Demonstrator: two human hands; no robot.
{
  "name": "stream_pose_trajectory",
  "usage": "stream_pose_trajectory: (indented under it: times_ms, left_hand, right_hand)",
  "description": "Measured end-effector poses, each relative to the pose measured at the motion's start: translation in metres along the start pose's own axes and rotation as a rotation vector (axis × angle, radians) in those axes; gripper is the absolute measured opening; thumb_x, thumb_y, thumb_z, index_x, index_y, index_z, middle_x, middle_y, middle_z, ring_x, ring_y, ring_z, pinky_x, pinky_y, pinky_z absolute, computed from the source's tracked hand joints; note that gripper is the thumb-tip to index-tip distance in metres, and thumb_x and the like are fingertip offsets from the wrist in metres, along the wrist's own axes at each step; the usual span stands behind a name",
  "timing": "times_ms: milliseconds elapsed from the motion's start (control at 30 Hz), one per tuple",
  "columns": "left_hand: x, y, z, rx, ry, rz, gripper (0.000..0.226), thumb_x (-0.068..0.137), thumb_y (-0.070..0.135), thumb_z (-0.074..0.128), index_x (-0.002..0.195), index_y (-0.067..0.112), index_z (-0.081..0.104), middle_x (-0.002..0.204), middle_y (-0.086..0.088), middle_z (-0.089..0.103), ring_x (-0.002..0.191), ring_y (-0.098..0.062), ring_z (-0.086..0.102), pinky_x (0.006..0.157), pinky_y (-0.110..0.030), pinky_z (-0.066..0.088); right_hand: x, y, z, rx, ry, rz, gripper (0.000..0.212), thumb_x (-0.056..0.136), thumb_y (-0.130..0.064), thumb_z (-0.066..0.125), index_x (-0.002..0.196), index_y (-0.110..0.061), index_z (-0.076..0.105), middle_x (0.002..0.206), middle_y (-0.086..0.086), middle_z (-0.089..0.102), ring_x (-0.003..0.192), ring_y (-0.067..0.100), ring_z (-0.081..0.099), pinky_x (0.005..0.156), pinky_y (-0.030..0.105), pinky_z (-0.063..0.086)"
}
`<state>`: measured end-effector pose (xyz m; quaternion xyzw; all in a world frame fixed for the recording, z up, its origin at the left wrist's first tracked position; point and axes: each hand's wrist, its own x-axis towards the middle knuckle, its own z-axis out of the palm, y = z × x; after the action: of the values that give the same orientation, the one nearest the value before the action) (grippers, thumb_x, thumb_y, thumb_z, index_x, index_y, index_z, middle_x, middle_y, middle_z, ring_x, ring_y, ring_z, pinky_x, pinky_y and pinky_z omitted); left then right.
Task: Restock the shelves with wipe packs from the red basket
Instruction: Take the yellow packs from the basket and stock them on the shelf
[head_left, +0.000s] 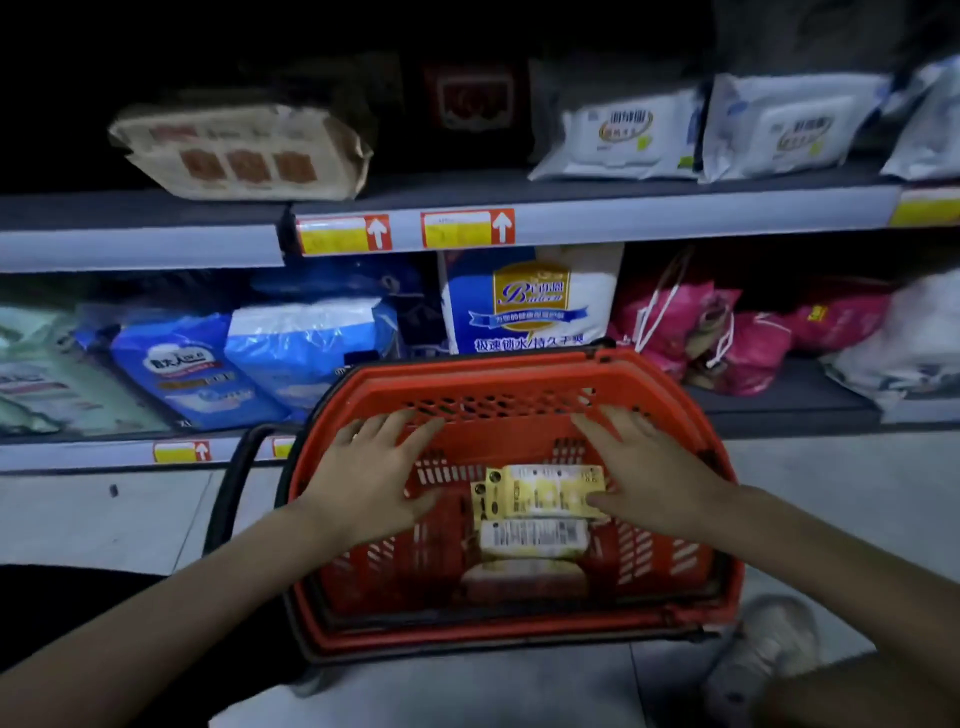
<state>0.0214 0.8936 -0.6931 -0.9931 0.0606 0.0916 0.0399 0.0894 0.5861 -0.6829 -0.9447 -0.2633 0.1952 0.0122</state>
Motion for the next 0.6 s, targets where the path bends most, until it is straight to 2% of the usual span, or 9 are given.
stream_pose_trajectory:
  times_ms: [67,167,267,367,467,600]
  left_hand:
    - [0.004,-0.004,0.025,0.04,-0.083,-0.003,0.091,0.084,0.077,0.038,0.163,0.035,0.024,0.161,-0.004,0.039,0.147,-0.03,0.041,0.118,-0.052,0.036]
    - [0.01,-0.011,0.051,0.133,-0.188,-0.005,0.088,0.088,0.069,0.051,0.163,0.03,0.027,0.16,-0.011,0.039,0.149,-0.034,0.036,0.121,-0.057,0.029]
    - [0.015,-0.016,0.068,0.324,-0.291,0.015,0.082,0.095,0.064,0.047,0.164,0.027,0.023,0.165,-0.019,0.03,0.158,-0.036,0.017,0.126,-0.06,0.008]
    - [0.022,-0.018,0.08,0.566,-0.421,0.031,0.079,0.101,0.061,0.034,0.166,0.021,0.012,0.171,-0.023,0.011,0.16,-0.041,-0.006,0.124,-0.064,-0.009]
    - [0.031,-0.015,0.086,0.673,-0.456,0.052,0.075,0.103,0.058,0.031,0.166,0.019,0.019,0.172,-0.024,-0.002,0.158,-0.043,-0.013,0.123,-0.064,-0.014]
    - [0.052,-0.001,0.085,0.667,-0.427,0.102,0.074,0.101,0.063,0.03,0.162,0.022,0.032,0.172,-0.024,0.001,0.158,-0.043,-0.013,0.123,-0.064,-0.012]
  right_hand:
    - [0.001,0.014,0.023,-0.068,-0.064,0.014,0.094,0.096,-0.047,0.062,0.163,-0.022,0.001,0.164,0.013,0.014,0.153,0.034,0.016,0.122,0.045,0.027]
    - [0.0,0.027,0.045,-0.116,-0.172,0.024,0.088,0.097,-0.042,0.058,0.163,-0.021,0.005,0.162,0.014,0.021,0.149,0.034,0.025,0.117,0.043,0.035]
    - [-0.004,0.034,0.061,-0.142,-0.242,0.055,0.084,0.098,-0.039,0.057,0.163,-0.021,0.007,0.161,0.015,0.024,0.145,0.035,0.032,0.107,0.042,0.046]
    - [-0.009,0.037,0.069,-0.244,-0.242,0.072,0.081,0.094,-0.036,0.059,0.161,-0.021,0.016,0.154,0.012,0.036,0.137,0.033,0.041,0.1,0.037,0.047]
    - [-0.014,0.041,0.07,-0.314,-0.299,0.116,0.072,0.09,-0.028,0.061,0.154,-0.02,0.032,0.148,0.009,0.043,0.133,0.029,0.043,0.099,0.034,0.045]
    - [-0.018,0.051,0.068,-0.253,-0.383,0.24,0.048,0.091,-0.027,0.06,0.138,-0.02,0.052,0.14,0.006,0.052,0.129,0.026,0.051,0.099,0.035,0.05]
